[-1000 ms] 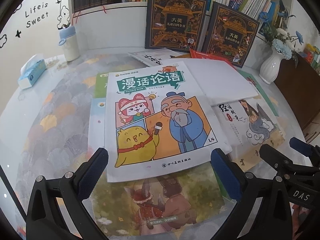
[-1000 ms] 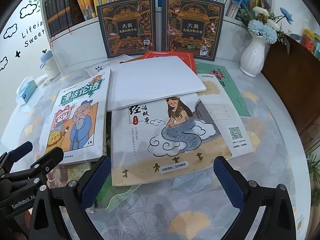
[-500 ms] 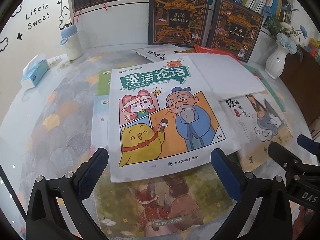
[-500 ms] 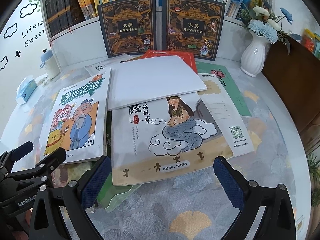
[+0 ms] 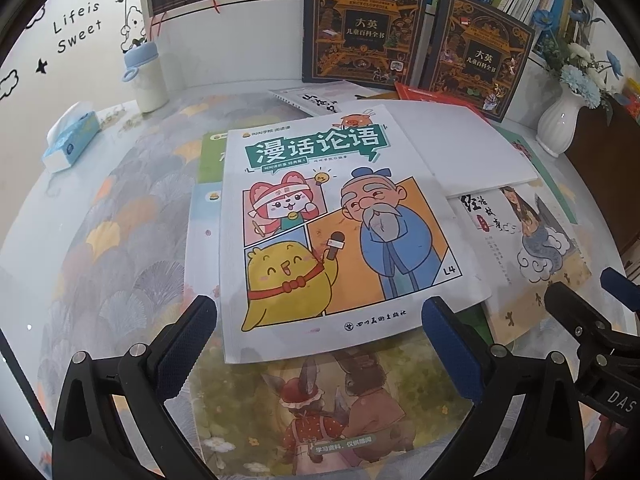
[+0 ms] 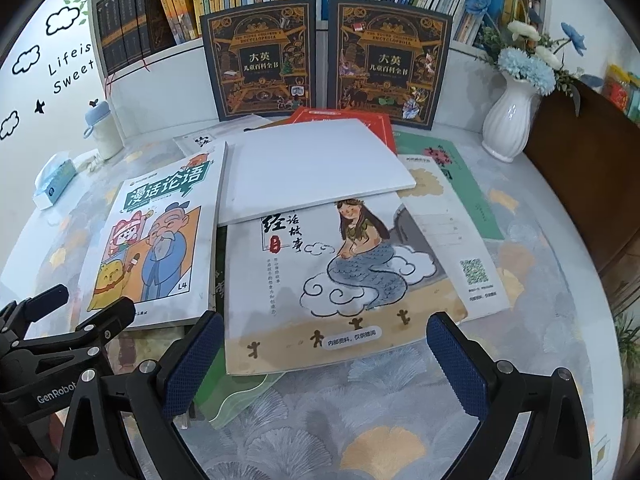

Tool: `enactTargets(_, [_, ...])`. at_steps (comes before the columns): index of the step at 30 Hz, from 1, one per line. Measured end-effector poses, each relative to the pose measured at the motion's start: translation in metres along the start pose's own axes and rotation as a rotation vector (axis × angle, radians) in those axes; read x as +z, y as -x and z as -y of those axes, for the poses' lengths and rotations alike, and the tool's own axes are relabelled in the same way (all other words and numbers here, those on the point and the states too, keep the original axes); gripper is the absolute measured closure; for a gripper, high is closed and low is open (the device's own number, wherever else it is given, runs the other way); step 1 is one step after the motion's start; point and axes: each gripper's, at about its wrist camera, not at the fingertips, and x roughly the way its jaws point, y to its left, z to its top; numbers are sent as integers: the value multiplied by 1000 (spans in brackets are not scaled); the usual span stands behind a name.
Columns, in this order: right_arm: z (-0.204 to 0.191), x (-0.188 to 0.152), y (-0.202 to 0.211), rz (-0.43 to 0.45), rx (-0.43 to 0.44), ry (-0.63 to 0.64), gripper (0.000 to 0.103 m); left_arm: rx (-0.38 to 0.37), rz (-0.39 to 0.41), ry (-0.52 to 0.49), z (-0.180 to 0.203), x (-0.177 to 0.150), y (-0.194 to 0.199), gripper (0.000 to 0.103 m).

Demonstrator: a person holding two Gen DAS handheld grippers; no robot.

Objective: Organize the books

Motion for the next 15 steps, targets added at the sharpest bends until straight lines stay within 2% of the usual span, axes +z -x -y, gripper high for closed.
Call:
enactTargets(9, [2,-1,-5,-20,-2,-12,2,3,-4,9,-4,0,-1,1])
enactTargets(15, [2,-1,-6,-23,-15,-5,8,6,-8,15,-6,0,-1,1])
